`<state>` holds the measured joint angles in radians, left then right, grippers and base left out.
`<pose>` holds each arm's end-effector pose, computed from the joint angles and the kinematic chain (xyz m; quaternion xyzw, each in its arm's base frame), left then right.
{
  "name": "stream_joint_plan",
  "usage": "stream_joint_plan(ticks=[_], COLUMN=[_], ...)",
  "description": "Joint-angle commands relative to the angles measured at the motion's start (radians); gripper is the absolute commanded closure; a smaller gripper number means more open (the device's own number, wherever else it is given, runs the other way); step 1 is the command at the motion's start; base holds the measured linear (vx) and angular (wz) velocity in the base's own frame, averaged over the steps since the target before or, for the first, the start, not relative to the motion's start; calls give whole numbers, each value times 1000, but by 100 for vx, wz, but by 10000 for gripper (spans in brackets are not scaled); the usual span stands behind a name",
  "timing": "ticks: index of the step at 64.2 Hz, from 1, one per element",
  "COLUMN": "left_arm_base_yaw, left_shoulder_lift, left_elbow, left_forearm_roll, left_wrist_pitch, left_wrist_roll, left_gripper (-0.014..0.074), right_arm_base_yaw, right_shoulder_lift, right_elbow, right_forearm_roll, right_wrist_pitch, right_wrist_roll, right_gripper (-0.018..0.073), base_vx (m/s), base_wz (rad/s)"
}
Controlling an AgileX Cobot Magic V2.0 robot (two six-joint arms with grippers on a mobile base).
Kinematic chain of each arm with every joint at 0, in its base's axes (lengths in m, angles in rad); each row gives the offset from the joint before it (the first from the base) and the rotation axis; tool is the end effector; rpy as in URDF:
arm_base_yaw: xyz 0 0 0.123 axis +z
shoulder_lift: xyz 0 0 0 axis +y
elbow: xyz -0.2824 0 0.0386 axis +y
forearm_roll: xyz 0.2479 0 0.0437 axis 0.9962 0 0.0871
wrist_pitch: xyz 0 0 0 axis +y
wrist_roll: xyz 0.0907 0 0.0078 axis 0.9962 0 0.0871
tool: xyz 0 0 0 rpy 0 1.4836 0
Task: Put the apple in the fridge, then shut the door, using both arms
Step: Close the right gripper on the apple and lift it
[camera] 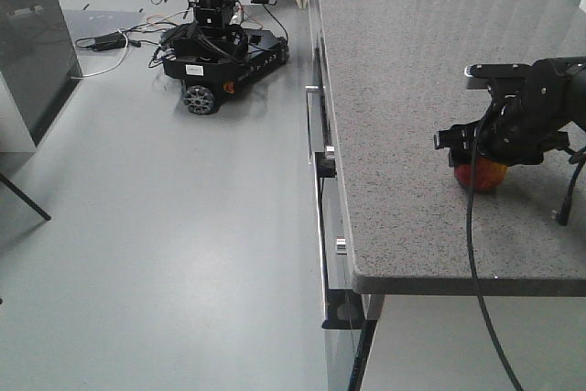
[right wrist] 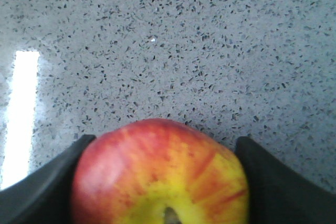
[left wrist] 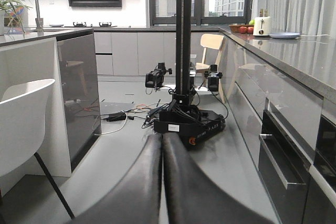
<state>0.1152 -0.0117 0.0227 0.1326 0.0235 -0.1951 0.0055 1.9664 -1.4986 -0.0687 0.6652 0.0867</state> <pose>0.0560 0.0068 0.2040 -0.0622 0.6853 0.0202 0.7253 0.4310 -0.0015 0.2172 0.0186 0.9652 -0.0155 0.2603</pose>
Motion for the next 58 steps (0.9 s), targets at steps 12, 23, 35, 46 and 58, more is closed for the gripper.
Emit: stream_joint_plan(ticks=[12, 23, 35, 46, 58], left_arm_base_yaw=[-6, -6, -6, -6, -6], left_shoulder_lift=[-6, -6, -6, -6, -6], left_elbow=[28, 28, 28, 28, 28], left_forearm_roll=[0, 0, 0, 0, 0], left_wrist_pitch=[-75, -75, -75, -75, -75], left_wrist_roll=[0, 0, 0, 0, 0], left_gripper=[601, 601, 601, 601, 601], right_arm_base_yaw=[-5, -5, -4, -4, -4], right_shoulder_lift=[-125, -257, -461, -615, -715], right_elbow=[-35, -36, -36, -36, -35], right_forearm_roll=[-13, -11, 2, 2, 2], right_wrist_pitch=[-37, -33, -16, -16, -16], right_wrist_roll=[0, -1, -2, -2, -2], right_gripper=[393, 558, 568, 568, 568], base_vx=[0, 0, 0, 0, 0], base_wz=[0, 0, 0, 0, 0])
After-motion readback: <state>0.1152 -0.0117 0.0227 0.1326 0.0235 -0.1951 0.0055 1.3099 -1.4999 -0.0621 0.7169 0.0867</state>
